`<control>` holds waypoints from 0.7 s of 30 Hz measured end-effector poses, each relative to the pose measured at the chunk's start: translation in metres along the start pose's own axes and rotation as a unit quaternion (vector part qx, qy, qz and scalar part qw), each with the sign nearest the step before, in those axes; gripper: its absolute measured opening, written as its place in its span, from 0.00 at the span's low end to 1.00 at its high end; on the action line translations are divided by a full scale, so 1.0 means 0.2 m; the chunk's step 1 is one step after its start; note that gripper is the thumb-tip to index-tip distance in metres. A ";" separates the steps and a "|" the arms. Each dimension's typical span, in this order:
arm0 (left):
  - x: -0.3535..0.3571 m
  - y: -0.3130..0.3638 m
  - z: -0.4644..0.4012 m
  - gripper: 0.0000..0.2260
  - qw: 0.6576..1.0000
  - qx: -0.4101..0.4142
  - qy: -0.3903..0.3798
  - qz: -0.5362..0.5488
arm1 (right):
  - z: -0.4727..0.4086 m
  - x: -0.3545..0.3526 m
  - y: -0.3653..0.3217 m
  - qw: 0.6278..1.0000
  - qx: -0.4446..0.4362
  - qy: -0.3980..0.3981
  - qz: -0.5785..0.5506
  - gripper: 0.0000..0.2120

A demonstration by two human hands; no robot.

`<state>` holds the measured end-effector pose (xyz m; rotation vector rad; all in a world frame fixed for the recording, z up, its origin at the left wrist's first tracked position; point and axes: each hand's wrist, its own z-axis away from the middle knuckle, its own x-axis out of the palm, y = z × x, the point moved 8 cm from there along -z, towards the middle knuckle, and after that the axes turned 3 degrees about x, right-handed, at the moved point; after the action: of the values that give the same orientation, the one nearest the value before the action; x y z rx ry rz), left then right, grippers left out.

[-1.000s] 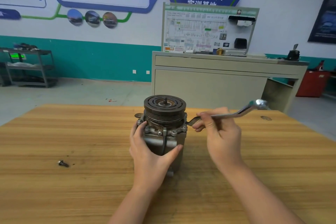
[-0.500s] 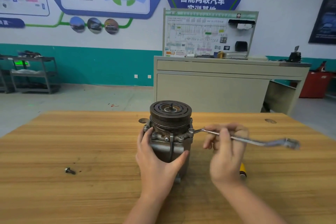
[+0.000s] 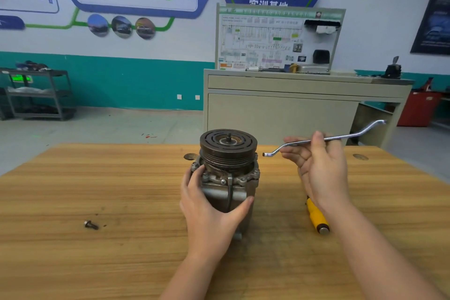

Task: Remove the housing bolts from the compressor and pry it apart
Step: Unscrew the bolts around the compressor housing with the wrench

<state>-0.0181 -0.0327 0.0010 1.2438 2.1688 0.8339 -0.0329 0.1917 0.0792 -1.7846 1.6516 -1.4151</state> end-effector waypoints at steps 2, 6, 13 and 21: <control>0.00 0.00 0.00 0.41 1.000 0.003 0.001 -0.002 | 0.08 0.03 -0.04 0.996 -0.059 -0.019 0.058 0.07; -0.01 0.01 0.01 0.41 1.000 -0.001 0.002 -0.001 | 0.23 0.11 -0.09 0.970 -0.187 -0.051 0.150 0.03; 0.00 -0.01 0.01 0.41 1.000 -0.004 -0.004 -0.003 | 0.40 0.23 -0.07 0.839 -0.395 -0.133 0.350 0.11; 0.00 0.00 0.02 0.42 1.000 -0.003 0.001 0.002 | 0.31 0.08 0.01 0.960 -0.258 -0.051 0.095 0.10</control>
<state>-0.0162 -0.0315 -0.0016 1.2460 2.1635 0.8434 0.0141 0.1542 0.0559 -1.8436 2.2081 -0.8407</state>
